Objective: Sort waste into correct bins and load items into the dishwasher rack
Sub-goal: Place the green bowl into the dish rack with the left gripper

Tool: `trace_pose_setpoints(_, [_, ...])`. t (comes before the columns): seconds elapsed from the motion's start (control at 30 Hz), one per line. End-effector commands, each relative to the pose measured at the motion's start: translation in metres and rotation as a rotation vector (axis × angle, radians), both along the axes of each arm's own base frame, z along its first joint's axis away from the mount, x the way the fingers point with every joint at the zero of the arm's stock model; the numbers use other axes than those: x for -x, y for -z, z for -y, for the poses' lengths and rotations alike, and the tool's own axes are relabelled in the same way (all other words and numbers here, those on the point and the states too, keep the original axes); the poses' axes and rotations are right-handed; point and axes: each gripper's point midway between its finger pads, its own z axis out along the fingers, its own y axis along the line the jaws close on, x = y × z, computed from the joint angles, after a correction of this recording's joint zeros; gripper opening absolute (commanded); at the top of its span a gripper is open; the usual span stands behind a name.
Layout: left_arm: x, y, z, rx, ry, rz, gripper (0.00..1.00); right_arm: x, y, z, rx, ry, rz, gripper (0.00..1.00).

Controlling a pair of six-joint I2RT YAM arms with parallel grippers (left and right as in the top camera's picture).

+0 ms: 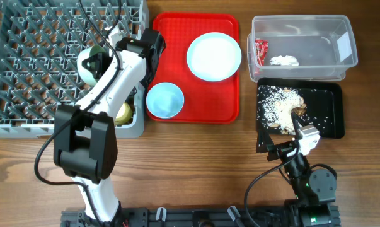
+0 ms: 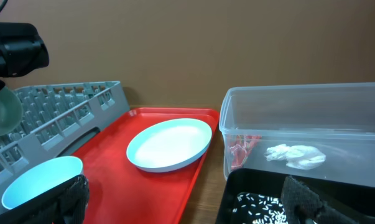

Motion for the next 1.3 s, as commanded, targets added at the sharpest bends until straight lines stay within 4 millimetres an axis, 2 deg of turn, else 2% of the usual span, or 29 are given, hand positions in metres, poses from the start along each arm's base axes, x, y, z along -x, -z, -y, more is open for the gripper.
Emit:
trace_pose_setpoints(0.0, [0.000,-0.002,-0.004,-0.034,-0.005,0.004,0.04,-0.001,-0.001,0.004,0.007,0.023,0.012,1.00])
trace_pose_setpoints(0.13, [0.001,0.014,0.005,0.064,0.002,-0.021,0.04,-0.001,-0.001,0.004,0.007,0.023,0.012,1.00])
trace_pose_setpoints(0.37, [0.003,0.036,0.037,0.194,0.057,-0.067,0.04,-0.001,-0.001,0.004,0.008,0.023,0.012,1.00])
trace_pose_setpoints(0.6, [0.009,0.049,0.056,0.268,0.085,-0.114,0.11,-0.001,-0.001,0.004,0.008,0.023,0.012,1.00])
trace_pose_setpoints(0.77, [0.019,0.048,0.059,0.246,0.093,-0.176,0.28,-0.001,-0.001,0.004,0.007,0.023,0.012,1.00])
trace_pose_setpoints(0.83, [0.023,0.046,0.060,0.248,0.094,-0.184,0.39,-0.001,-0.001,0.004,0.008,0.023,0.012,1.00])
trace_pose_setpoints(0.9, [0.026,0.042,0.062,0.266,0.096,-0.180,0.54,-0.001,-0.001,0.004,0.008,0.023,0.012,1.00])
trace_pose_setpoints(1.03, [0.027,0.025,0.064,0.321,0.097,-0.113,0.70,-0.001,-0.001,0.004,0.008,0.023,0.012,1.00])
trace_pose_setpoints(1.27, [0.030,-0.004,0.084,0.547,0.129,-0.022,0.77,-0.001,-0.001,0.004,0.008,0.023,0.012,1.00])
